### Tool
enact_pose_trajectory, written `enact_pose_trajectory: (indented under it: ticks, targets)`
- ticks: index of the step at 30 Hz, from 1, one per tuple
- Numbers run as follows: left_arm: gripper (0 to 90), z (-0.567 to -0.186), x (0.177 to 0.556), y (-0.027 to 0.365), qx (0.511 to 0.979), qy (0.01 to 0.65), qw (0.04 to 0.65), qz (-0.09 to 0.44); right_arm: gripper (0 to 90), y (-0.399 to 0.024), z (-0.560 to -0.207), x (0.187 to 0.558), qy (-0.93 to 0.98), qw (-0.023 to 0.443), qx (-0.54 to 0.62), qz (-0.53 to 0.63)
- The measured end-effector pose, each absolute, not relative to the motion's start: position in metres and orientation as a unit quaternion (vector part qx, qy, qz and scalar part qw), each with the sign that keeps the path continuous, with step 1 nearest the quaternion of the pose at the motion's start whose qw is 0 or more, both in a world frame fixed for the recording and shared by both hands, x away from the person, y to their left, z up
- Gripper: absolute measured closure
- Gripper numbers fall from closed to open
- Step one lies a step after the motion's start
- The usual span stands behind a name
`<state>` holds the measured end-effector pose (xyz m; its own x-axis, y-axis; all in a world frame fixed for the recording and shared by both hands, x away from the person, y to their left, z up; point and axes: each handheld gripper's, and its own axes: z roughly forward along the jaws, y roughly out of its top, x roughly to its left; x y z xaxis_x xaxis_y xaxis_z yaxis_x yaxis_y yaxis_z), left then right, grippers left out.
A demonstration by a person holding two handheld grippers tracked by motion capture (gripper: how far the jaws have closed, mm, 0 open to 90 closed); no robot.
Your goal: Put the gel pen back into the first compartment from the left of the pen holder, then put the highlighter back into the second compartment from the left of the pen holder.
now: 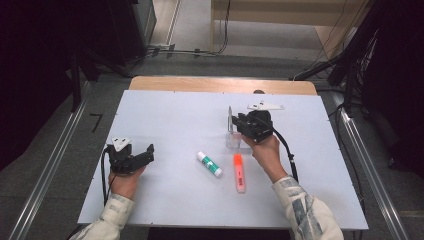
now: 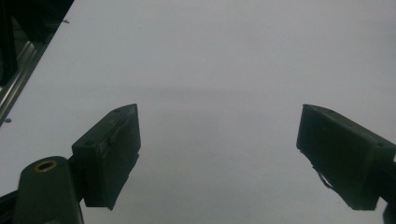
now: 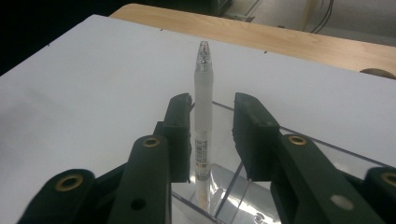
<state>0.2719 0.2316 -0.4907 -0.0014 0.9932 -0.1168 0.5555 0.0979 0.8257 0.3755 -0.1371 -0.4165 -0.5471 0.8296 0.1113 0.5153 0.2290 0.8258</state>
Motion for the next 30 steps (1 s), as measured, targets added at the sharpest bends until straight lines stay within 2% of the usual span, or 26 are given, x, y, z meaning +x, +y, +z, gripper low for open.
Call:
enact_pose_trajectory:
  ticks: [10,18,30]
  targets:
    - [14.0,-0.491,0.272,0.231,0.603,0.643,0.367,0.297,50.7,-0.155,-0.419,0.352,0.757,0.181,0.438,0.450]
    - [14.0,-0.491,0.272,0.230,0.605,0.643,0.365,0.297,34.9,-0.167,-0.421,0.330,0.755,0.197,0.432,0.452]
    - [14.0,-0.491,0.272,0.230,0.604,0.643,0.365,0.298,32.4,-0.178,-0.433,0.303,0.758,0.187,0.437,0.448]
